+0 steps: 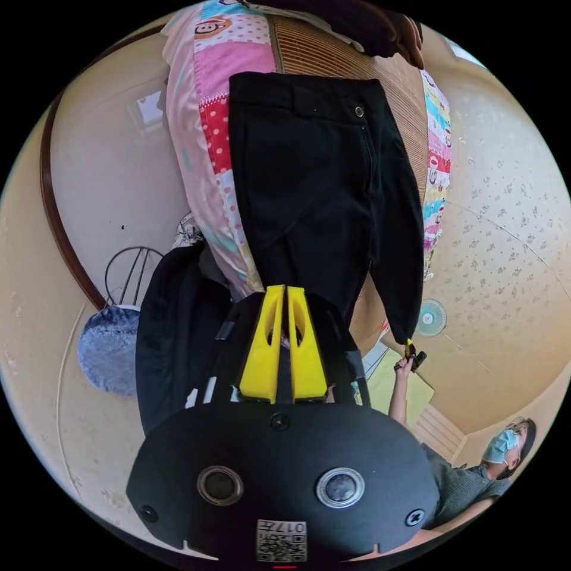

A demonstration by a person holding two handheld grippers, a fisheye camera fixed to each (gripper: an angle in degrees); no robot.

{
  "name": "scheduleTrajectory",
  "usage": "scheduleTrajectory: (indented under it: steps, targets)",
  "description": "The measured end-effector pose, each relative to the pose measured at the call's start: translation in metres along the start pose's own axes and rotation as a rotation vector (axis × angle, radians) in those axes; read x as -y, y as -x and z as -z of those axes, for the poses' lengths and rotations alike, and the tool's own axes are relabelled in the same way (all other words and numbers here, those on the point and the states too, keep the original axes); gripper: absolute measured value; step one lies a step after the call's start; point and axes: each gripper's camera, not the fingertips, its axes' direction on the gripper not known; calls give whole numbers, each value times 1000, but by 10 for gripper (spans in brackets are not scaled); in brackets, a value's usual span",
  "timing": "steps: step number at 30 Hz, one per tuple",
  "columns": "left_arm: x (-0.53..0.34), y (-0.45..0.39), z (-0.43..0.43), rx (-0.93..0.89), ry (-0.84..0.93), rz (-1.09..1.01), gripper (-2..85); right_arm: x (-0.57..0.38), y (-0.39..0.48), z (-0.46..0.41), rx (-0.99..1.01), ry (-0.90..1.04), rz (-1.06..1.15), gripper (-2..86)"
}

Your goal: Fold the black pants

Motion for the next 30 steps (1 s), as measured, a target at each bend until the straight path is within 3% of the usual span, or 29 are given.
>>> scheduleTrajectory:
  steps: [2,5,12,17,22,25,30]
  targets:
    - [5,2,-7,1,14,5,56,-55,-67,15,-73,-174,-386,9]
    - [14,4,-13,-24,4,17,82,-142,-110,-7,10,-280,-617,8]
    - [57,13,-7,-20,-73,63,138,-326,-106,-144,361,-291,-818,17]
    - [117,37,3,-47,-198,164,182,-466,-53,-255,678,-456,-1074,53]
    - [168,48,-8,-71,-252,206,185,-516,2,-331,872,-655,-1345,110]
    - [189,47,-19,-82,-261,223,182,-501,21,-350,956,-861,-1333,118]
    - [219,47,-27,48,-136,183,122,-454,27,-347,844,-866,-1292,119]
